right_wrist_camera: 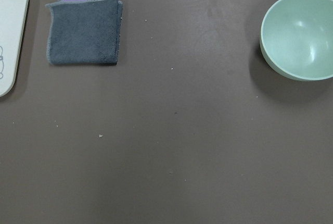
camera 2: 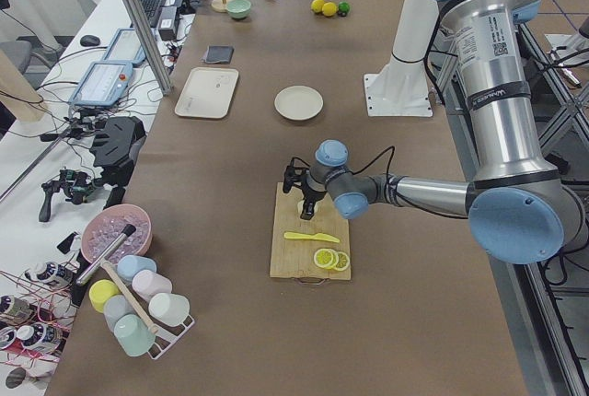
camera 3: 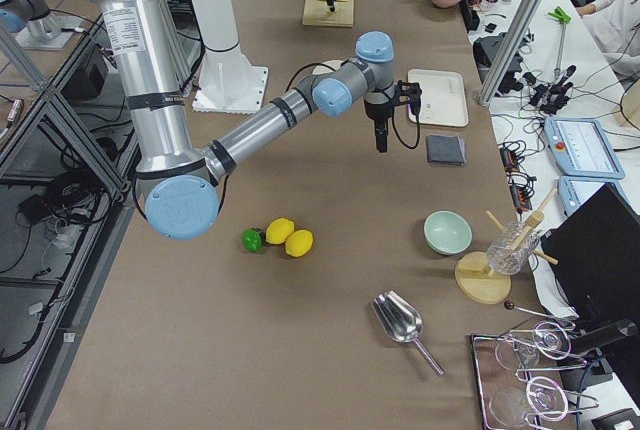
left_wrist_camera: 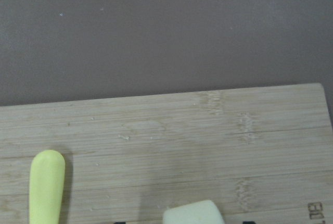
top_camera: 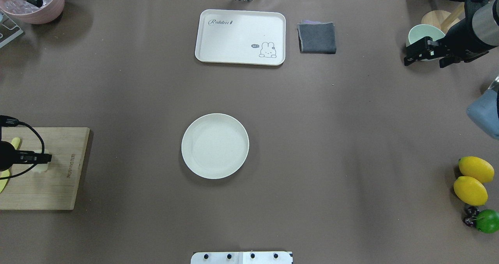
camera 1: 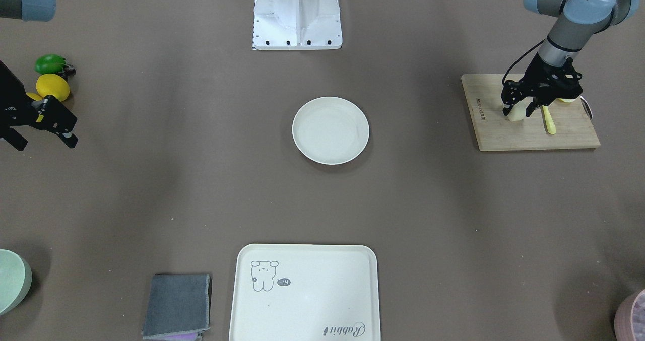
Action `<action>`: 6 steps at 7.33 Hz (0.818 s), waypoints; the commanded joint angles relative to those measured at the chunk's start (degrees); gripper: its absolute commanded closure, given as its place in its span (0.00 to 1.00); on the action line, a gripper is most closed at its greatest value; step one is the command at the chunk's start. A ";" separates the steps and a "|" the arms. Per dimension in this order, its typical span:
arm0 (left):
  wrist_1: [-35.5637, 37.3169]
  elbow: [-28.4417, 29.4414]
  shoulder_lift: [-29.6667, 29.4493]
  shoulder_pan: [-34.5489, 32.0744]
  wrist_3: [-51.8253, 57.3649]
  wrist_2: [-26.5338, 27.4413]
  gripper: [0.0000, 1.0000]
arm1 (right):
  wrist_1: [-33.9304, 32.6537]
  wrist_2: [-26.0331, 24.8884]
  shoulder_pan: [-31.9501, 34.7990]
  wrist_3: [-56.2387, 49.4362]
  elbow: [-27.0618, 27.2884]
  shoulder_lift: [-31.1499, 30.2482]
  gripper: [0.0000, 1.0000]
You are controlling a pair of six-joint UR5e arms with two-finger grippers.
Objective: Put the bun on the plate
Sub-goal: 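Grasp the pale bun on the cutting board with the left gripper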
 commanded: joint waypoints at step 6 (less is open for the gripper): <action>9.39 -1.65 -25.60 0.14 -13.38 -3.36 0.97 | -0.33 0.42 7.81 -14.81 -0.45 -8.67 0.00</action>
